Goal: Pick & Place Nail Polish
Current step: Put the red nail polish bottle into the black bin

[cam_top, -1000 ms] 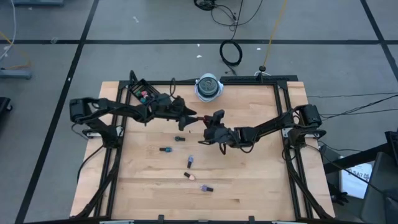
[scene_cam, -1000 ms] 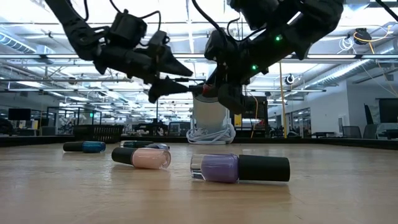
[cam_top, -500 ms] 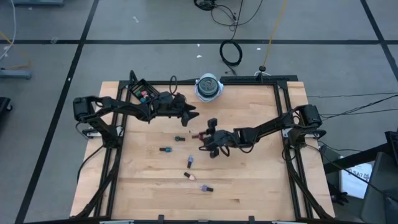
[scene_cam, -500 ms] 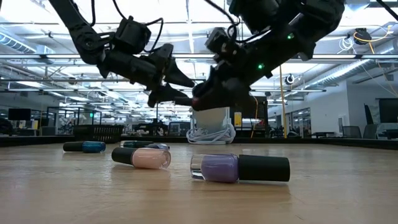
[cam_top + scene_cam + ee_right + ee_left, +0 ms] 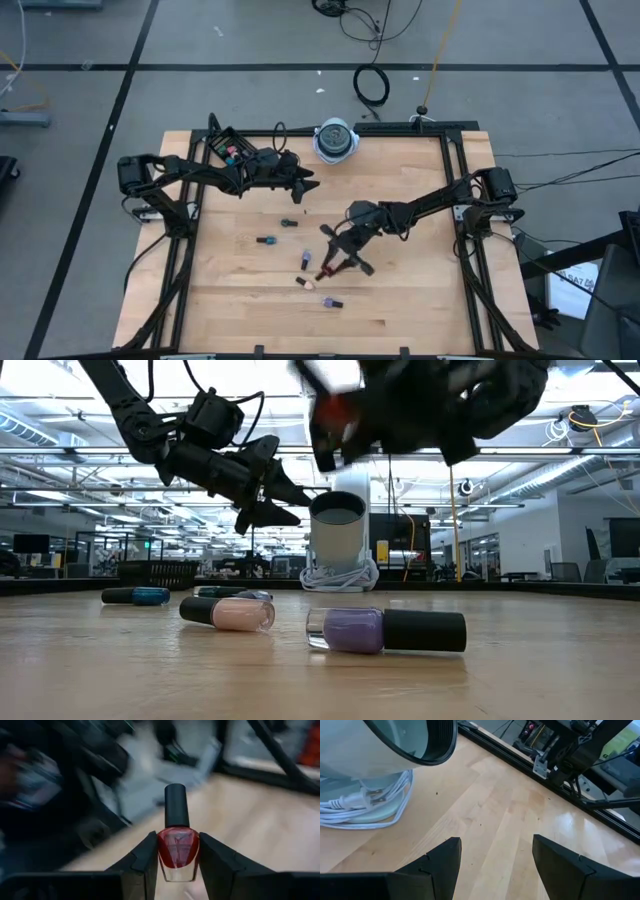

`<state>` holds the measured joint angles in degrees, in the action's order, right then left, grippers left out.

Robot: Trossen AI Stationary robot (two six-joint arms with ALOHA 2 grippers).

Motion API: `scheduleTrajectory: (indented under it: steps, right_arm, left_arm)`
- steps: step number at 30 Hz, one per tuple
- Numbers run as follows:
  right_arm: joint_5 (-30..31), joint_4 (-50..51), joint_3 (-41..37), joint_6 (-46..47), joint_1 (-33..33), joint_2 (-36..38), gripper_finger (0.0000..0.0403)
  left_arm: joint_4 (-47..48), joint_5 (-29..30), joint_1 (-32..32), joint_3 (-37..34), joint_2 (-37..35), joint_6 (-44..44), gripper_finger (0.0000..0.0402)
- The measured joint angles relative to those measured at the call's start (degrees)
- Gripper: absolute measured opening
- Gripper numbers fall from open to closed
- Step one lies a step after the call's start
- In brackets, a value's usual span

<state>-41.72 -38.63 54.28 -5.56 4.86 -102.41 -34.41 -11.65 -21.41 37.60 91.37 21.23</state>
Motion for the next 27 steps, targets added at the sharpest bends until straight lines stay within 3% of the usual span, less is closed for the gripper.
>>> scheduleTrajectory:
  steps: [5,9,15,21,25,27]
  right_arm:
    - [-12.12,-17.46,0.00,13.07,0.01,0.00,0.0105]
    - [-13.83,-30.86,-0.69,21.44,1.09,0.00,0.0105]
    - [-11.66,-37.99,-3.58,24.85,1.56,0.00,0.0105]
    - [-10.51,-34.56,-4.31,23.91,0.71,0.04,0.0105]
    - [-13.68,-17.44,-4.41,18.96,-0.26,0.02,0.0105]
    - [-9.86,-7.13,-4.42,13.85,-0.59,0.02,0.0105]
  left_arm:
    - [0.00,0.10,0.00,0.00,0.00,0.00,0.0241]
    - [0.00,0.11,0.00,0.00,0.00,0.09,0.0241]
    - [-0.04,0.09,0.12,-0.02,0.00,1.27,0.0241]
    - [-0.04,0.09,0.11,-0.02,0.00,1.62,0.0241]
    - [-0.04,0.16,0.11,-0.02,0.00,1.60,0.0241]
    - [-0.04,0.16,0.11,-0.02,0.00,1.75,0.0241]
